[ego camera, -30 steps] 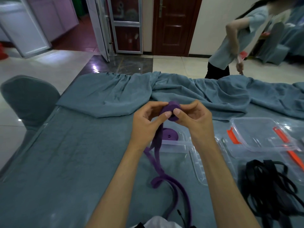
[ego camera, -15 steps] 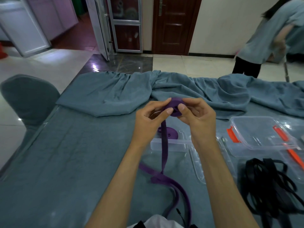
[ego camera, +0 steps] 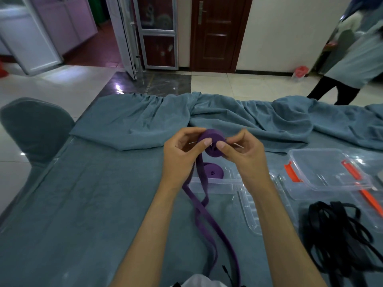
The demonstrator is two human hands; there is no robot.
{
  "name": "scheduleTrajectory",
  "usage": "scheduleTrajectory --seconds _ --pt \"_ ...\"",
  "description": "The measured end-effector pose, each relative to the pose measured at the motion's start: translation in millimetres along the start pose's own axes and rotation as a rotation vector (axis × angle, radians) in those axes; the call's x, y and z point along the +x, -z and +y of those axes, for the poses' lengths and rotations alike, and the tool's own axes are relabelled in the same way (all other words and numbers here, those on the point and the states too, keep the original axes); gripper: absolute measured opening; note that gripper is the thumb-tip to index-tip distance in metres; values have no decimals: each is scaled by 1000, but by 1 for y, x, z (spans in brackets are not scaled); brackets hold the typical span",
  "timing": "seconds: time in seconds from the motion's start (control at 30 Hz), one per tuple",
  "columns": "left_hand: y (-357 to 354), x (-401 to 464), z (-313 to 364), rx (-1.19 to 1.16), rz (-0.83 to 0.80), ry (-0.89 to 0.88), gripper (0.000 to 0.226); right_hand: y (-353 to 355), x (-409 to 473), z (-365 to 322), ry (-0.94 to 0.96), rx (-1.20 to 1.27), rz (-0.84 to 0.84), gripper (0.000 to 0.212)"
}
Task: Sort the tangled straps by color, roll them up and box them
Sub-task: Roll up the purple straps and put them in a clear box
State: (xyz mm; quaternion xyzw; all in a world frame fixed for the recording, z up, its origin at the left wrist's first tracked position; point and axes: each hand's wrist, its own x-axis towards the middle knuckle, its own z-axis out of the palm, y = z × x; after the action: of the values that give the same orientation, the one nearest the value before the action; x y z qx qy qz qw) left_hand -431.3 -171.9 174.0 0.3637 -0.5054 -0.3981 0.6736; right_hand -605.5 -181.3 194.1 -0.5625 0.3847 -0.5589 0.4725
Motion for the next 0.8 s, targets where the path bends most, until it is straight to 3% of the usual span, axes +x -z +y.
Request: scheduleTrajectory --seconds 0.13,0.23,0.33,0.47,0.6,0.8 --pt "-4 -2 -5 -78 -44 75 31 -5 1 0 75 -5 76 23" --pt "0 -1 -4 -36 -91 60 34 -7 -1 5 65 -1 44 13" --pt "2 -2 -4 17 -11 17 27 -2 -1 3 -9 -4 5 21" --pt "-2 -3 -6 -14 -2 21 21 -4 0 0 68 -48 20 26" --pt "1 2 -5 -4 -38 7 21 -8 -3 7 66 17 6 18" --pt "-4 -7 -12 6 67 -29 19 4 7 1 75 -111 -62 24"
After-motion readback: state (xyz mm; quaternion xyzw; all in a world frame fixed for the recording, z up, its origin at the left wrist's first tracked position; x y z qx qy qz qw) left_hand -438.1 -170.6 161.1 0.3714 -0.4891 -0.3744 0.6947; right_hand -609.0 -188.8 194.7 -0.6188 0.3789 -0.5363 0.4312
